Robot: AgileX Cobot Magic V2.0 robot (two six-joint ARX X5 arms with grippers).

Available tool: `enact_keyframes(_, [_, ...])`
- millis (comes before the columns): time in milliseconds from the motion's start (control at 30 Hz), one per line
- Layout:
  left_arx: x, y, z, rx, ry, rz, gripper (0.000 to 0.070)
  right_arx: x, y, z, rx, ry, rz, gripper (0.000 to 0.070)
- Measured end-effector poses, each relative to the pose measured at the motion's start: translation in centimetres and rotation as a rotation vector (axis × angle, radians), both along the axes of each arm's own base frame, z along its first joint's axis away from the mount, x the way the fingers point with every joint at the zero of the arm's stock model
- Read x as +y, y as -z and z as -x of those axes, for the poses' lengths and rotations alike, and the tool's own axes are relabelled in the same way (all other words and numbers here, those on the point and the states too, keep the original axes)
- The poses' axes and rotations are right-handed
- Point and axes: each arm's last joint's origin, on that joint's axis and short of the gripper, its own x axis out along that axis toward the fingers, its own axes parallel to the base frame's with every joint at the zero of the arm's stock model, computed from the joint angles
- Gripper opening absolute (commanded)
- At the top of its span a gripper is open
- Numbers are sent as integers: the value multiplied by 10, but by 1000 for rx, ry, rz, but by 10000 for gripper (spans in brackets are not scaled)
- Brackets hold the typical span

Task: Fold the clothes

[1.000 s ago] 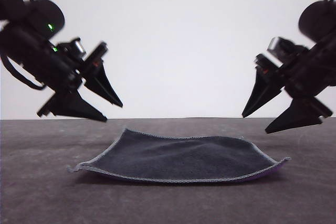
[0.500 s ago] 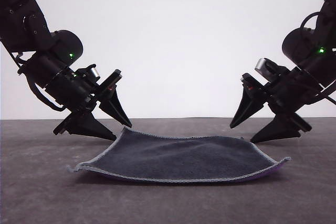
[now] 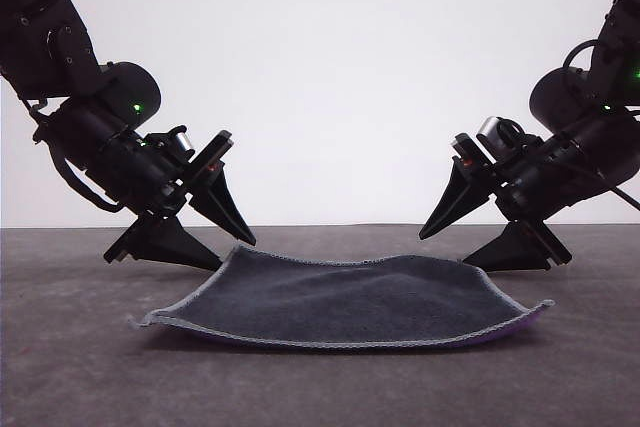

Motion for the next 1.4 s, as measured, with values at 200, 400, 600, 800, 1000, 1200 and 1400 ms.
enact_keyframes(200, [0, 0, 0, 0, 8, 10, 278, 0, 0, 1, 12, -18, -22, 399])
enact_keyframes(400, [0, 0, 0, -5, 13, 13, 272, -2, 3, 1, 28, -19, -34, 263])
enact_keyframes(600, [-1, -1, 0, -13, 17, 15, 261, -3, 5, 2, 34, -14, -31, 253])
enact_keyframes(800, [-1, -1, -1, -37, 32, 10, 0, -3, 5, 2, 27, -14, -30, 0])
enact_keyframes(1000, [-3, -2, -1, -68, 51, 5, 0, -4, 4, 0, -1, -17, -29, 0])
enact_keyframes(1200, [-2, -4, -3, -87, 80, 50, 0, -13, 2, -1, -19, -33, -72, 0])
enact_keyframes(1400, [8, -5, -3, -57, 118, 131, 0, -34, -3, 0, -5, -50, -182, 0])
